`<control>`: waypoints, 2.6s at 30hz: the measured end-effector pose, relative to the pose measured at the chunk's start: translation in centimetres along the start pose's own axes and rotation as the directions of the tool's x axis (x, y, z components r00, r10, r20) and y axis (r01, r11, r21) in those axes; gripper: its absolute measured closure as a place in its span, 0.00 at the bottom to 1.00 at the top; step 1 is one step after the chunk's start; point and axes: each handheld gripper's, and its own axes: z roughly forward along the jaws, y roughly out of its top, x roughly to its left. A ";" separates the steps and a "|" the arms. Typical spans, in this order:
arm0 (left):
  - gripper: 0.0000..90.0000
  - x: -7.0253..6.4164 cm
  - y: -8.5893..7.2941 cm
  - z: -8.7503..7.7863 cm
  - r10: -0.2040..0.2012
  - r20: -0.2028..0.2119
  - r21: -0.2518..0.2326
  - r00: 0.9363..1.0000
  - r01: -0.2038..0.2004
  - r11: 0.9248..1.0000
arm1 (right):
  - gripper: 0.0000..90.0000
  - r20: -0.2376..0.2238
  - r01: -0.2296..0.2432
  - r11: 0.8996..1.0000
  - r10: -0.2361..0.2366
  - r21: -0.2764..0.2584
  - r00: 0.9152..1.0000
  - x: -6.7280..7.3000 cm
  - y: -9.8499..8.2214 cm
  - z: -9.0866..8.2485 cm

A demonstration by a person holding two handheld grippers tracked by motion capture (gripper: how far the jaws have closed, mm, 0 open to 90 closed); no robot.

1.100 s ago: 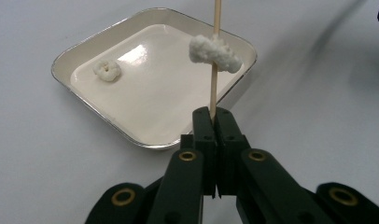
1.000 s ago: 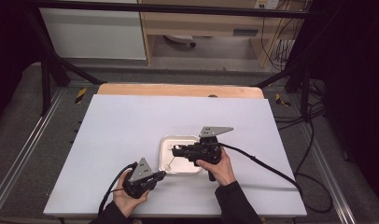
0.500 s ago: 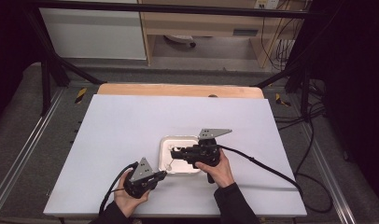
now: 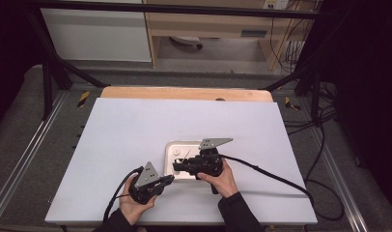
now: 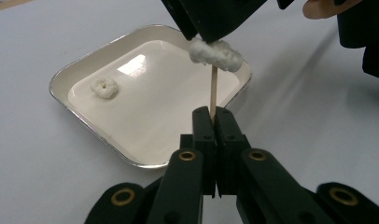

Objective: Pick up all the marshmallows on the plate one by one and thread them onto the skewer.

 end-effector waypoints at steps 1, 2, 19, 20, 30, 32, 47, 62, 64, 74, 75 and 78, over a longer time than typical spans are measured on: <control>0.99 0.0 0.0 0.0 -0.002 0.000 -0.003 1.000 0.002 1.000 | 0.78 0.007 0.004 1.000 -0.004 -0.002 1.000 0.0 0.0 -0.1; 0.99 0.1 0.0 -0.1 -0.002 -0.005 -0.001 1.000 0.002 1.000 | 0.72 0.019 0.006 1.000 -0.006 -0.007 1.000 0.0 0.1 -0.2; 0.99 1.9 -0.4 -0.7 -0.064 -0.013 0.019 0.998 0.065 0.998 | 0.11 0.239 0.053 0.998 -0.062 0.045 0.969 -1.0 -1.0 -3.9; 0.99 1.9 -0.4 -0.8 -0.066 -0.011 0.022 0.998 0.066 0.998 | 0.09 0.254 0.056 0.997 -0.068 0.052 0.965 -1.2 -1.1 -4.1; 0.98 2.5 -0.2 -1.6 -0.070 -0.005 0.043 0.998 0.070 0.997 | 0.02 0.331 0.070 0.994 -0.092 0.080 0.939 -1.7 -1.1 -5.0; 0.98 2.6 -0.2 -1.7 -0.075 -0.006 0.050 0.997 0.075 0.996 | 0.03 0.332 0.064 0.996 -0.083 0.069 0.939 -1.8 -1.0 -5.0; 0.98 4.0 -1.6 -3.6 -0.091 -0.031 0.071 0.995 0.093 0.993 | 0.01 0.370 0.065 0.995 -0.087 0.071 0.925 -2.3 0.7 -3.5; 0.98 4.3 -2.1 -3.6 -0.099 -0.031 0.077 0.995 0.101 0.992 | 0.04 0.421 0.069 0.983 -0.135 0.169 0.897 -2.9 2.3 2.0; 0.98 4.2 -2.1 -3.6 -0.099 -0.032 0.078 0.995 0.101 0.992 | 0.05 0.420 0.066 0.983 -0.133 0.170 0.898 -3.1 2.5 2.6; 0.98 4.4 -2.1 -3.6 -0.107 -0.038 0.072 0.993 0.110 0.991 | 0.17 0.415 0.077 0.976 -0.157 0.202 0.896 -4.0 2.9 5.2; 0.98 4.3 -2.1 -3.6 -0.107 -0.037 0.073 0.994 0.109 0.991 | 0.20 0.411 0.080 0.976 -0.158 0.201 0.898 -4.1 2.8 5.5; 0.98 4.3 -2.1 -3.6 -0.106 -0.037 0.072 0.994 0.109 0.991 | 0.24 0.418 0.080 0.974 -0.164 0.211 0.893 -4.4 2.8 6.0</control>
